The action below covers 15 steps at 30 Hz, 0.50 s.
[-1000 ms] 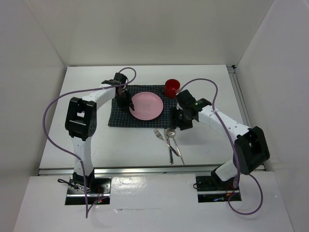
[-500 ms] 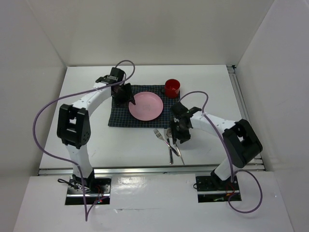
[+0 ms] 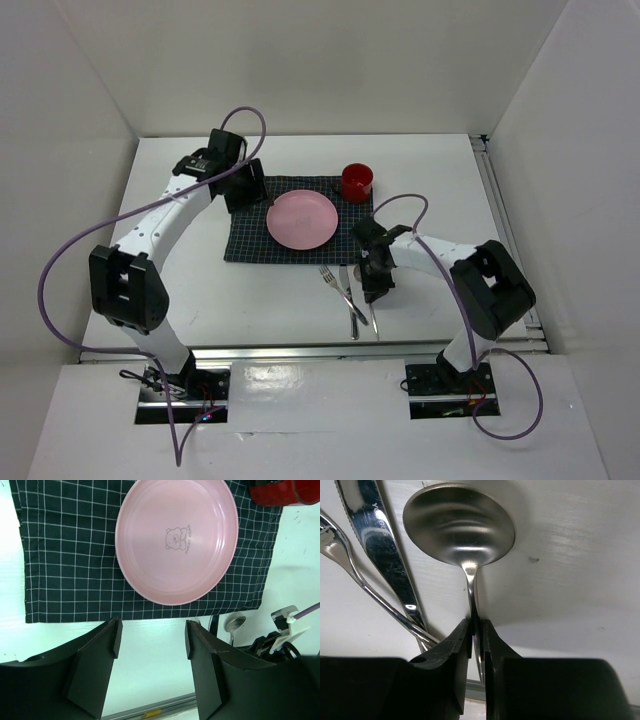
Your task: Set the dinner table for one person
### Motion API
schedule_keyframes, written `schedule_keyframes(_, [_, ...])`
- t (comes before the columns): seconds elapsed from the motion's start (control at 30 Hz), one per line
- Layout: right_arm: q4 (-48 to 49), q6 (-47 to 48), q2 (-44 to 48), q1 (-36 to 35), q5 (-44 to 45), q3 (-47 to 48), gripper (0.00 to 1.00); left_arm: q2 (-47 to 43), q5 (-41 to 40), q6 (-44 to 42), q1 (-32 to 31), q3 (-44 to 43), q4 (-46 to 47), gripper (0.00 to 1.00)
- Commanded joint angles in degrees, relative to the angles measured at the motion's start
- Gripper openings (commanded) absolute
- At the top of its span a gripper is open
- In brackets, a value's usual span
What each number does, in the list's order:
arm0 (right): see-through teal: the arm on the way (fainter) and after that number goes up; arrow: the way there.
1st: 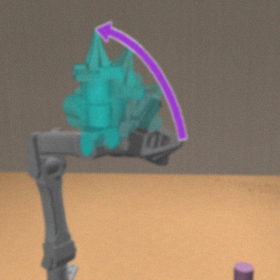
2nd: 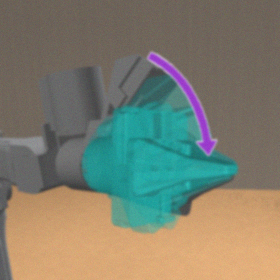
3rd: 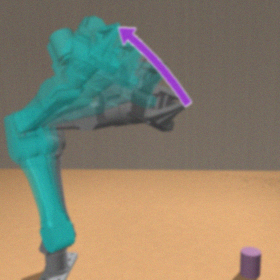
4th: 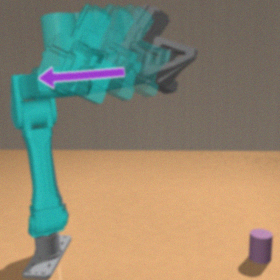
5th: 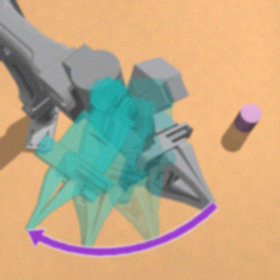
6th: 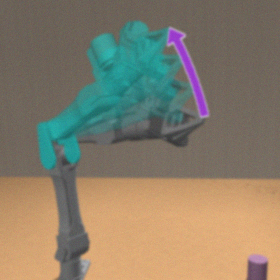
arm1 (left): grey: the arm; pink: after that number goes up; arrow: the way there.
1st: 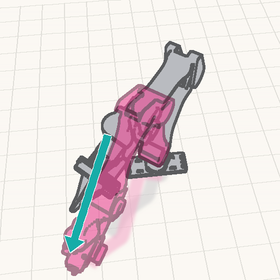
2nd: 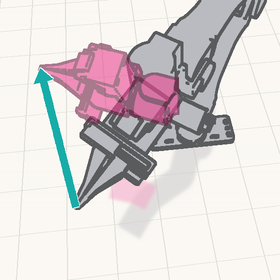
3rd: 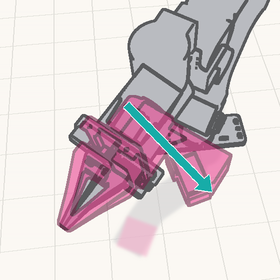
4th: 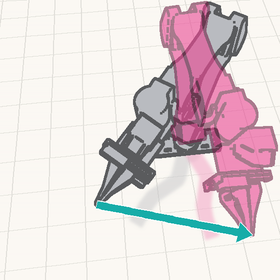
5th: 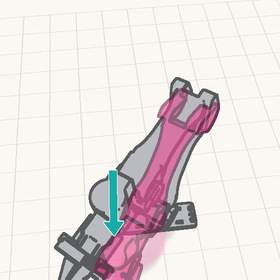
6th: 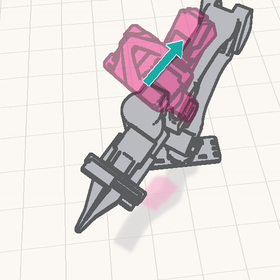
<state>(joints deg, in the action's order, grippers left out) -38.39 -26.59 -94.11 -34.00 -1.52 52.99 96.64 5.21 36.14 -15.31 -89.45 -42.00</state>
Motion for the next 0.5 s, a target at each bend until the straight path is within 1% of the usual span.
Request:
schedule_keyframes(0.0, [-0.7,-1.0,0.6,-0.5,4.2,-0.5,0.0,-2.7,-0.6,-1.0,-0.2,0.6,-1.2,0.7])
schedule_keyframes(0.17, [-7.0,-1.5,6.5,-0.5,6.4,2.7,0.0,-3.2,-0.6,-1.0,-0.2,-1.2,-2.4,0.7])
schedule_keyframes(0.27, [-9.8,-1.5,7.5,-0.5,7.8,6.9,0.0,-3.2,-0.6,-1.0,-0.2,-2.4,-2.9,0.7])
schedule_keyframes(0.33, [-10.5,-1.5,7.0,-0.5,7.8,11.2,0.0,-3.2,-0.6,-1.0,-0.2,-2.4,-2.9,0.7])
schedule_keyframes(0.47, [-11.5,0.5,1.7,0.1,6.4,20.3,0.0,-3.7,-0.6,-1.0,-0.2,-3.0,-3.4,0.7])
